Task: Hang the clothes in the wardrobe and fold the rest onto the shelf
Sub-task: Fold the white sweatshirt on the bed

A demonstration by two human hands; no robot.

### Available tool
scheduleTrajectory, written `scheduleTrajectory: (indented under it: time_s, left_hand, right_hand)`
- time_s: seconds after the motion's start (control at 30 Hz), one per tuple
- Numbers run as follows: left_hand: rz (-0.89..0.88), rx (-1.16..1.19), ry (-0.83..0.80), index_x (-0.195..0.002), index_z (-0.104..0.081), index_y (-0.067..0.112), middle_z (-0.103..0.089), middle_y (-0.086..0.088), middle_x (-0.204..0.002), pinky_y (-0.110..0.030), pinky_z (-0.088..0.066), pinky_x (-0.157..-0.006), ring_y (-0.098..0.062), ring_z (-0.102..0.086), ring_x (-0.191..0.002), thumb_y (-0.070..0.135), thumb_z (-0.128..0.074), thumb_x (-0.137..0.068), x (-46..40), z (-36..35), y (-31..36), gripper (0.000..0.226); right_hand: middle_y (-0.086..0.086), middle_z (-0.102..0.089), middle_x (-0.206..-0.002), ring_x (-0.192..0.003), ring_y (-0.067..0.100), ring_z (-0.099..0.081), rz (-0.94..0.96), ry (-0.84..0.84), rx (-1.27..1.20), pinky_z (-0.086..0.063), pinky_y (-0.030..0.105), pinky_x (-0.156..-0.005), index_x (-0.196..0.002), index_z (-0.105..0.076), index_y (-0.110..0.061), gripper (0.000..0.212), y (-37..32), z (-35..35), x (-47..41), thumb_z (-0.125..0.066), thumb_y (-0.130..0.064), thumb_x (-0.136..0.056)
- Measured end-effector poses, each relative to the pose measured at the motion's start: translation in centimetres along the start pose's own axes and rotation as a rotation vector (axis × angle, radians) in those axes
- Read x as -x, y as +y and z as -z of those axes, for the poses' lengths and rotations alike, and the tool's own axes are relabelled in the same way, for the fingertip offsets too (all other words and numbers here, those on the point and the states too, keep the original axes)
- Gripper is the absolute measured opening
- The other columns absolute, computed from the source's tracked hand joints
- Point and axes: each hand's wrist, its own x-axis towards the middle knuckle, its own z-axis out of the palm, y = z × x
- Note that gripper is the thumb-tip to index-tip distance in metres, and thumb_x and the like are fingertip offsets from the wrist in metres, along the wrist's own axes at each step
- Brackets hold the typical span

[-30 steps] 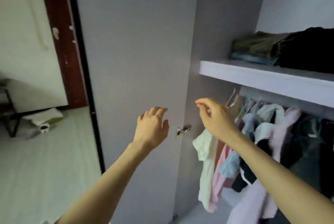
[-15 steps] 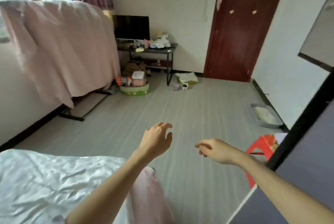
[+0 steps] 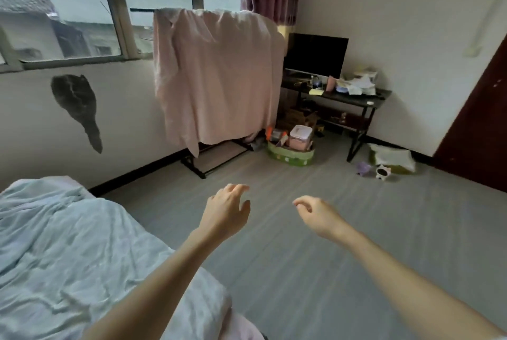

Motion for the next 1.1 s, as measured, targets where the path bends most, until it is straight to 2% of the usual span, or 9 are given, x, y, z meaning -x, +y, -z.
scheduleTrajectory:
  time_s: [0.27, 0.43, 0.63, 0.77, 0.9, 1.1]
  left_hand:
    - [0.200, -0.012, 0.066, -0.132, -0.049, 0.020, -0.052, 0.000, -0.133, -0.035, -0.043, -0.098, -0.019, -0.052, -0.118, 0.028, -0.047, -0.095, -9.7, -2.7, -5.5, 0.037]
    - [0.338, 0.021, 0.150, -0.131, -0.049, 0.018, -0.052, 0.000, -0.130, -0.035, -0.040, -0.098, -0.019, -0.051, -0.118, 0.027, -0.048, -0.094, -17.0, -3.4, -11.8, 0.038]
    - [0.576, -0.002, 0.265, -0.131, -0.050, 0.017, -0.053, -0.001, -0.130, -0.035, -0.040, -0.097, -0.020, -0.051, -0.118, 0.023, -0.049, -0.094, -23.1, -0.4, -21.5, 0.038]
    - [0.726, -0.035, 0.359, -0.129, -0.053, 0.016, -0.056, -0.002, -0.126, -0.036, -0.041, -0.096, -0.022, -0.054, -0.113, 0.021, -0.049, -0.093, -24.0, 2.6, -27.3, 0.036]
    - [0.845, -0.088, 0.391, -0.129, -0.051, 0.018, -0.054, 0.000, -0.130, -0.034, -0.039, -0.100, -0.020, -0.051, -0.119, 0.021, -0.047, -0.094, -24.2, 3.9, -32.1, 0.036]
    - [1.042, -0.130, 0.414, -0.132, -0.049, 0.019, -0.051, -0.001, -0.133, -0.035, -0.038, -0.101, -0.021, -0.048, -0.122, 0.022, -0.046, -0.094, -25.4, 5.4, -42.7, 0.039]
  right_hand:
    - [0.006, -0.065, -0.114, -0.106, 0.020, -0.058, 0.137, -0.202, -0.043, -0.041, 0.022, -0.087, -0.116, -0.062, -0.012, 0.028, -2.2, -3.0, -14.8, -0.043, -0.016, -0.096]
    - [0.002, -0.065, -0.113, -0.104, 0.015, -0.057, 0.230, -0.317, 0.014, -0.038, 0.016, -0.079, -0.116, -0.062, -0.015, 0.028, -4.6, -6.4, -25.8, -0.041, -0.017, -0.096]
    - [0.001, -0.063, -0.116, -0.106, 0.015, -0.057, 0.417, -0.490, 0.091, -0.041, 0.020, -0.082, -0.119, -0.059, -0.017, 0.031, -13.6, -11.2, -37.7, -0.038, -0.019, -0.097]
    - [0.001, -0.065, -0.113, -0.098, 0.014, -0.057, 0.541, -0.576, 0.055, -0.040, 0.018, -0.074, -0.118, -0.060, -0.019, 0.031, -19.6, -15.2, -43.1, -0.038, -0.019, -0.097]
    - [0.001, -0.065, -0.110, -0.088, 0.012, -0.055, 0.643, -0.664, 0.045, -0.040, 0.019, -0.070, -0.117, -0.060, -0.018, 0.033, -24.6, -20.3, -46.9, -0.036, -0.018, -0.096]
    - [0.001, -0.066, -0.112, -0.101, 0.017, -0.060, 0.773, -0.817, 0.067, -0.044, 0.022, -0.078, -0.117, -0.061, -0.019, 0.034, -31.9, -30.3, -53.3, -0.036, -0.017, -0.094]
